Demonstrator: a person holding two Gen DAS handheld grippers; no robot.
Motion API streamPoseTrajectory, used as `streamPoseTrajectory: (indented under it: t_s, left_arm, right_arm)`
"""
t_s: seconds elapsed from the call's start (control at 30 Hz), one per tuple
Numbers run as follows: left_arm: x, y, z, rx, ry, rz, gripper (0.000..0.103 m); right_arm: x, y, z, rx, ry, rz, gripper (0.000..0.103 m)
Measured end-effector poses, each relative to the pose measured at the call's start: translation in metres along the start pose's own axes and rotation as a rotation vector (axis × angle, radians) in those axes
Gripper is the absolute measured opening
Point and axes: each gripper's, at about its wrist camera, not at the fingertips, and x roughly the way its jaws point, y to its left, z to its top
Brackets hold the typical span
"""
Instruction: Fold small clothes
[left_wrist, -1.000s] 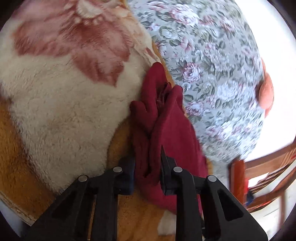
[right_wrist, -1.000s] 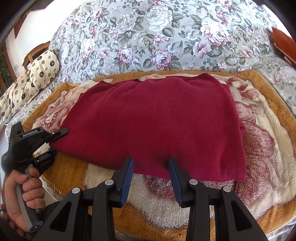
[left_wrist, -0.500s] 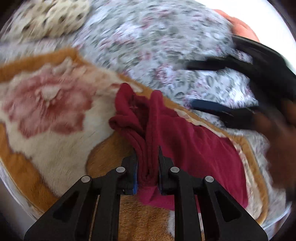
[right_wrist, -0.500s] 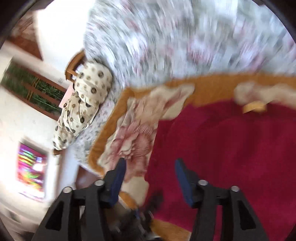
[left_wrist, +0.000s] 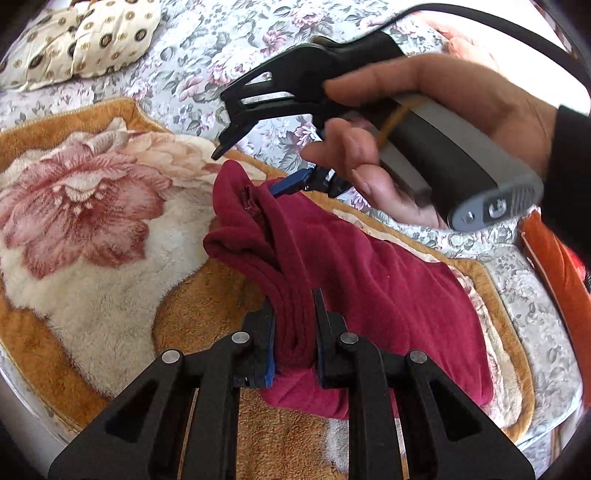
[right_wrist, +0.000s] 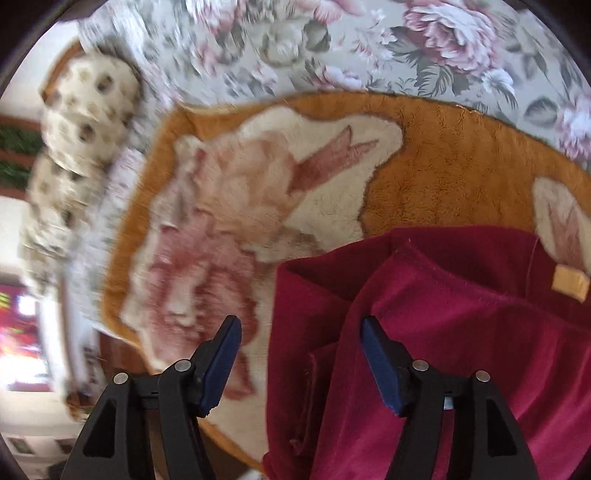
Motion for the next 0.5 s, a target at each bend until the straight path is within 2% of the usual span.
streamPoseTrajectory:
  t_s: [0.17,0.43,0.5]
  left_arm:
    - [-0.002,-0.001,-0.001,0.008,-0.001,-0.012,0.014]
    - [-0.004,-0.005,-0.002,0.038,-0.008,-0.019,0.014]
    - [-0.002,-0.003,-0.001,0.027,-0.003,-0.019,0.014]
  right_arm:
    - [0.022,0.026,0.007,-0.133,0.119,-0.21,0.065]
    - [0.043,0.037,0.009,-0.27,0.205,-0.425,0.064]
    - [0.042,0.031,0.01,-0.266,0.196,-0.435,0.052]
